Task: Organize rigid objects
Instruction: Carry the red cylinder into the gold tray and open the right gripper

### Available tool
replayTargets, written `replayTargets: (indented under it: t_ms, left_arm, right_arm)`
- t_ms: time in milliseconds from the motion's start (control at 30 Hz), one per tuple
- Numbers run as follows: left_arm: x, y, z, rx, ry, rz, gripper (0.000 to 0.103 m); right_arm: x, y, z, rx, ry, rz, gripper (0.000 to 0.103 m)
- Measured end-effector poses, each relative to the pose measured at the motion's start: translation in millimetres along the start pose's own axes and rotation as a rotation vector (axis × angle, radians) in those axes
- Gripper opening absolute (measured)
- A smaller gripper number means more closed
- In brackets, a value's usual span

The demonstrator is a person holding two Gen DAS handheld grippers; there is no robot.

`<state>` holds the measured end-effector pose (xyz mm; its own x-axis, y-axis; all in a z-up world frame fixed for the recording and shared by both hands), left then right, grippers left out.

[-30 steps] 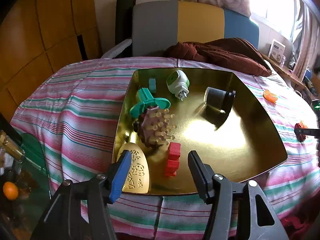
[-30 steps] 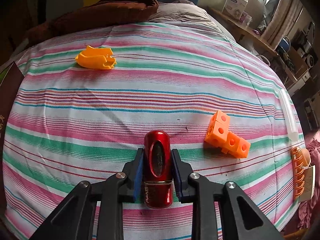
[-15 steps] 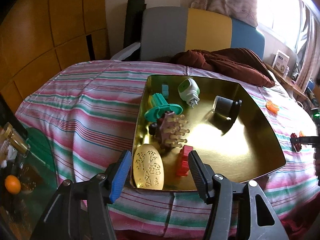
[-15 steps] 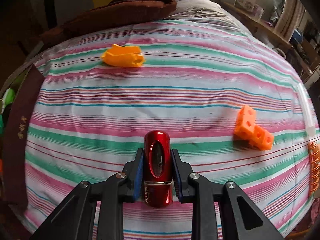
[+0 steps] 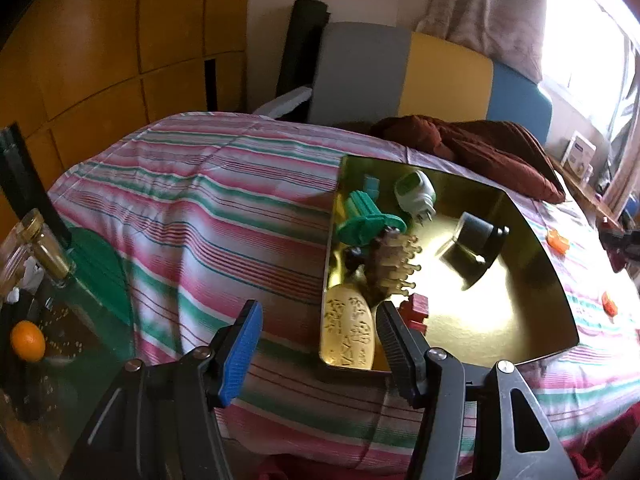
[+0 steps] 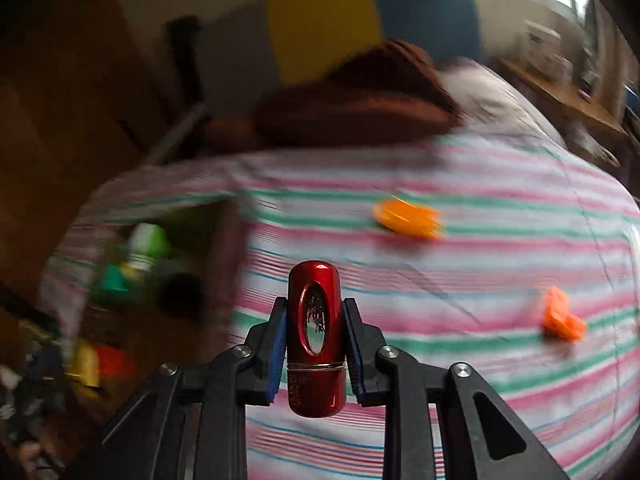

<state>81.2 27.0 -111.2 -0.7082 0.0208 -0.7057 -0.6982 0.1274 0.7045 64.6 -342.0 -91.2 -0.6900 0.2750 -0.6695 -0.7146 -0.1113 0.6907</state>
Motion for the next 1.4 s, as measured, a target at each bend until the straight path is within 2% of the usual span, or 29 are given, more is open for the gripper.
replayTargets:
  t_ms: [133,200,333,467,633,833,1000,1067,1400]
  left_arm:
    - [0,2,10,-0.007,0.021,-0.006,0.060]
    - [0,2,14,-0.009,0.030,-0.007,0.060]
    - [4,1,21,-0.011,0.047,-0.001,0.060]
    - [7,-2,30,-0.015,0.068,0.008,0.060]
    - [10,-4,37,-0.013,0.088,0.015,0.060]
    - [12,-6,38,-0.008,0.094,0.022,0.060]
    - [14,-8,38,-0.007,0.093,0.028,0.060]
    - [15,-9,37,-0.005,0.093,0.032,0.060]
    - [15,-8,36,-0.011,0.088,0.029,0.060]
  right_arm:
    - [-1,-13,92,-0.167,0.093,0.030,0.025]
    - [6,-26,125,-0.211,0.125,0.064,0.025]
    - [30,-78,180,-0.230,0.166,0.180,0.025]
    - [52,-118,203,-0.215,0.170,0.263,0.025]
    - [62,-147,210,-0.168,0.159,0.310,0.025]
    - [60,-161,205,-0.107,0.087,0.324,0.025]
    - [64,-171,203,-0.092,0.051,0.333,0.026]
    - [67,-174,202,-0.106,0.018,0.359,0.026]
    - [67,-161,197,-0.165,-0.016,0.335,0.027]
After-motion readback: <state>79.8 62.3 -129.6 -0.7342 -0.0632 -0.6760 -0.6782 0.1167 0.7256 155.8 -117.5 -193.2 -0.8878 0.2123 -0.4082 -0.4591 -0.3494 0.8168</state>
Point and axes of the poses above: each gripper's, at about its wrist camera, not at the fingertips, and y roughly against the way its jaws point, z to its left, x to its underside, the point moved 9 cm from there along -y, roughly the way its jaws point, and after that the axes turned 2 degrees about -x, right-handed, at the moved point
